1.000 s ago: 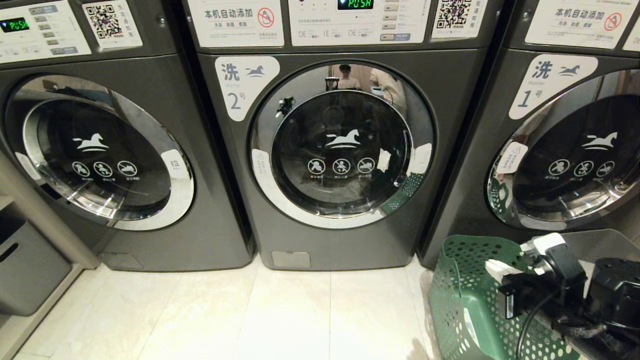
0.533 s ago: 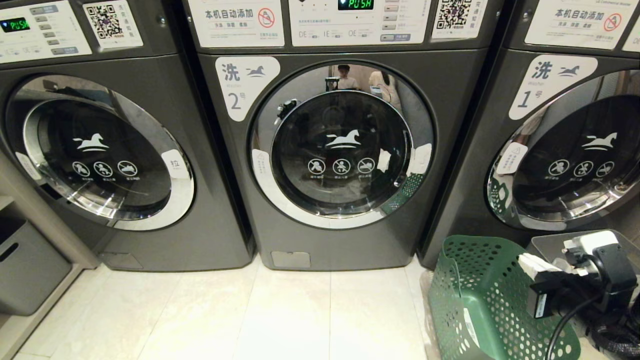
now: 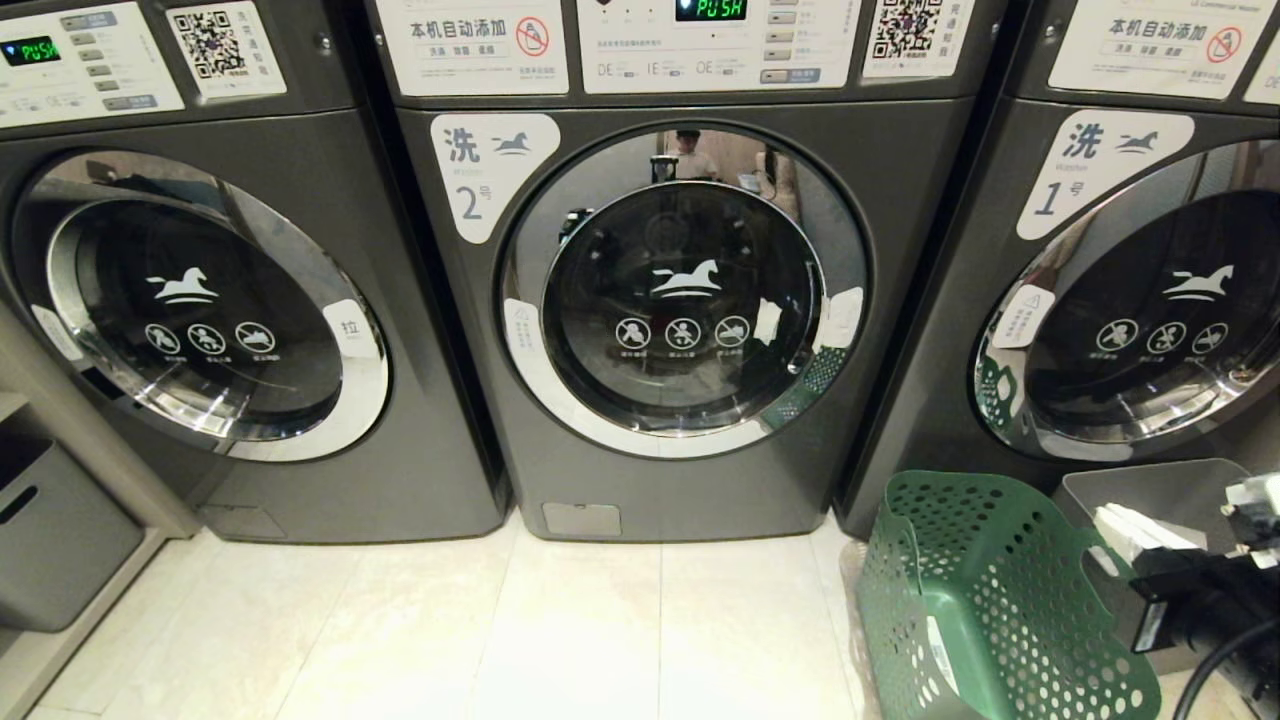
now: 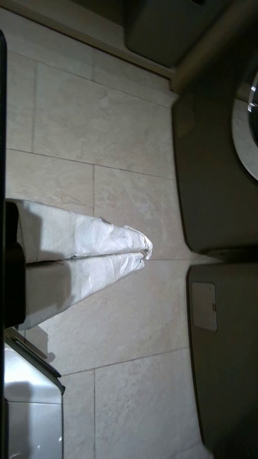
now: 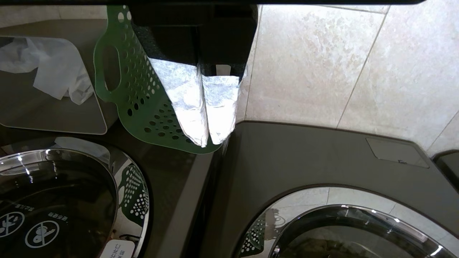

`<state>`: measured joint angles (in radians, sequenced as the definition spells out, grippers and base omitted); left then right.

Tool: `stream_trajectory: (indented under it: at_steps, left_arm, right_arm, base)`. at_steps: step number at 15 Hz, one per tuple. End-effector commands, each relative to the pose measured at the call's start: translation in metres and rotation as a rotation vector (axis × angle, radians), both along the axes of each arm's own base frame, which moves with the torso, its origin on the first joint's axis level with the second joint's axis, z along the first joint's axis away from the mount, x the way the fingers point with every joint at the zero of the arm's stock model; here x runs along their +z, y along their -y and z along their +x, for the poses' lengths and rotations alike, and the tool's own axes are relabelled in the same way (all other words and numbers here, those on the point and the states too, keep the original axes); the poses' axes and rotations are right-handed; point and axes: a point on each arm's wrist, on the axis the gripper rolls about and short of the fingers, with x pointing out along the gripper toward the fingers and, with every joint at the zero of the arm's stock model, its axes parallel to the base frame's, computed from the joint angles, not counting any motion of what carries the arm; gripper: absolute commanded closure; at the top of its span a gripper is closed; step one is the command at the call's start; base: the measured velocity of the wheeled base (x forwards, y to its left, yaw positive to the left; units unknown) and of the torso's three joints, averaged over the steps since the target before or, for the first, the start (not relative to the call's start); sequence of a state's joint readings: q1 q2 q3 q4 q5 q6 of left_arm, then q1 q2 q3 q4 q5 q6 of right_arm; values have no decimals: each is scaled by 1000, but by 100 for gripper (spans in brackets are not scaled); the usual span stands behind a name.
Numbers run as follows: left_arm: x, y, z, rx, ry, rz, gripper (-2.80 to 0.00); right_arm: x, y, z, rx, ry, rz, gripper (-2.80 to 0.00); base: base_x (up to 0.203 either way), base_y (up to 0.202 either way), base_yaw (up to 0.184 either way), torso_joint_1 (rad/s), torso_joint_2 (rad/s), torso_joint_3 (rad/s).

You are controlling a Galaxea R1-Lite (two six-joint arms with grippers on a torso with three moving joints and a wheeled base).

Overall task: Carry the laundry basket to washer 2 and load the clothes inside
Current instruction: Press the washing machine switch

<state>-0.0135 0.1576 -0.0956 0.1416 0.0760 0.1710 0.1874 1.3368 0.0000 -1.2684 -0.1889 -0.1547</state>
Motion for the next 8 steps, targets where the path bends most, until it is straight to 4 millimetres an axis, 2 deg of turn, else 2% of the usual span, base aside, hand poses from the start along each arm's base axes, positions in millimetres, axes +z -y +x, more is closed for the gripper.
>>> stream_trajectory:
  at_steps: [1,4,8]
  left_arm:
    - [-9,3,-13,-109,125,45,0]
    - [-10,3,-13,-111,121,37,0]
    - [-14,3,-12,-98,104,-38,0]
  right_arm:
    - [9,5,-24,0,32,0,0]
    - [-4,9,-50,6,-101,-30,0]
    - [-25,20,-111,31,-197,-70,0]
  base:
    - [0,0,0,0,0,0]
    - [0,0,0,0,0,0]
    - [0,0,0,0,0,0]
